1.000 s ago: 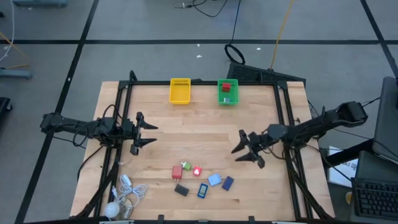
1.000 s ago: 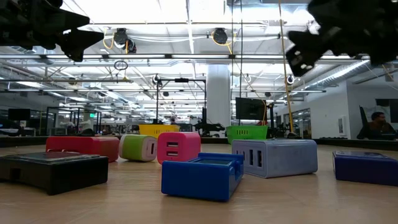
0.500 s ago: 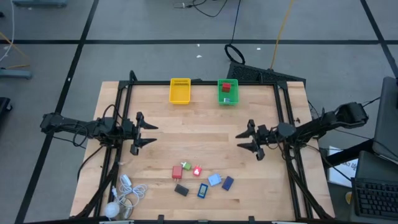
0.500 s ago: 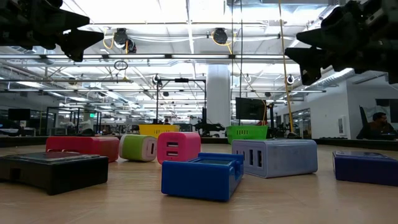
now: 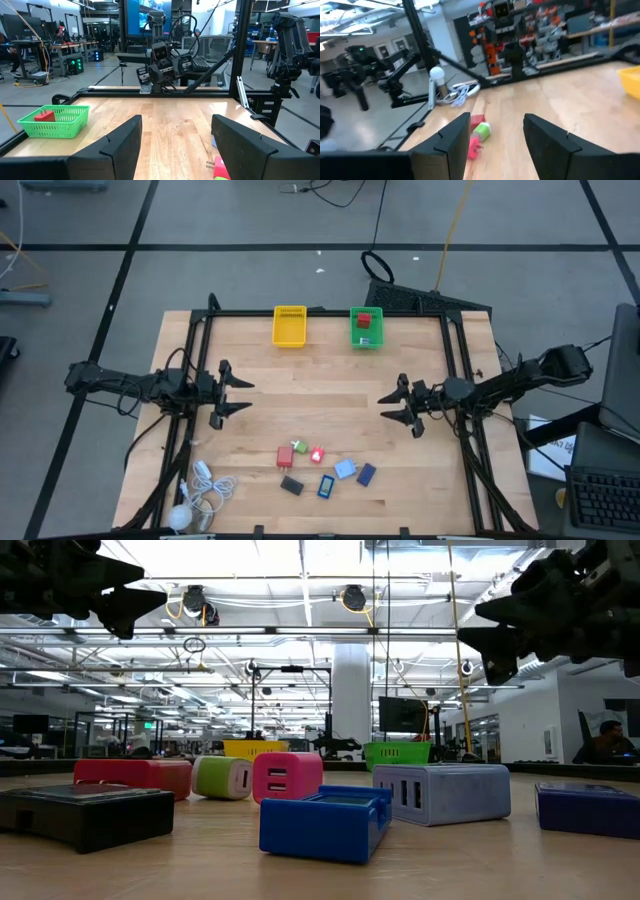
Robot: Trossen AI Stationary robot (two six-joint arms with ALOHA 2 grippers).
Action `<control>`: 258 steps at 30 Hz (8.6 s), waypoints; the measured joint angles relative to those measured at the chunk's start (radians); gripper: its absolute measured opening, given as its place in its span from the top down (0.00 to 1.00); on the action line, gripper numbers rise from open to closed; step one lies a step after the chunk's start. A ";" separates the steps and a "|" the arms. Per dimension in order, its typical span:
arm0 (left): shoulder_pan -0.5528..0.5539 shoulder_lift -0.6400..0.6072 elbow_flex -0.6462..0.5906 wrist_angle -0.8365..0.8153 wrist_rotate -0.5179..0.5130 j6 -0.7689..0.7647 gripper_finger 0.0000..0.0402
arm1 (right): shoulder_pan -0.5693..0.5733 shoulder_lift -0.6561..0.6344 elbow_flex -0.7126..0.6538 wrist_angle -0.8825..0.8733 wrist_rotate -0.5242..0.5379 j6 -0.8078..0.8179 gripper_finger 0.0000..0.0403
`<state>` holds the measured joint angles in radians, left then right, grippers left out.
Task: Pick & Place Office items
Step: Put the right blue digital timer into the yellow bin, then put the purple charger adapter into the green bin
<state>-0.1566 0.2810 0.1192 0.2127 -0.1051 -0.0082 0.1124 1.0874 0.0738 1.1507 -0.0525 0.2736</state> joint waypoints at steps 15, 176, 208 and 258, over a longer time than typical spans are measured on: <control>0.000 0.000 0.000 0.000 0.000 0.000 0.39 | 0.198 0.081 0.381 -0.792 0.082 -0.158 0.33; 0.321 1.303 0.674 0.385 -0.029 -0.230 0.86 | -0.150 0.409 0.505 -0.226 0.359 -0.525 0.56; 0.685 1.118 0.519 0.099 -0.364 -0.294 0.86 | -0.311 -0.103 0.151 -0.302 0.156 -0.312 0.58; 0.712 1.261 0.520 0.297 -0.337 -0.142 0.51 | -0.295 -0.101 0.152 -0.303 0.156 -0.285 0.58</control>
<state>0.5556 1.5416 0.6388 0.5096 -0.4420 -0.1501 -0.1822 0.9859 0.2256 0.8476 0.1040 -0.0112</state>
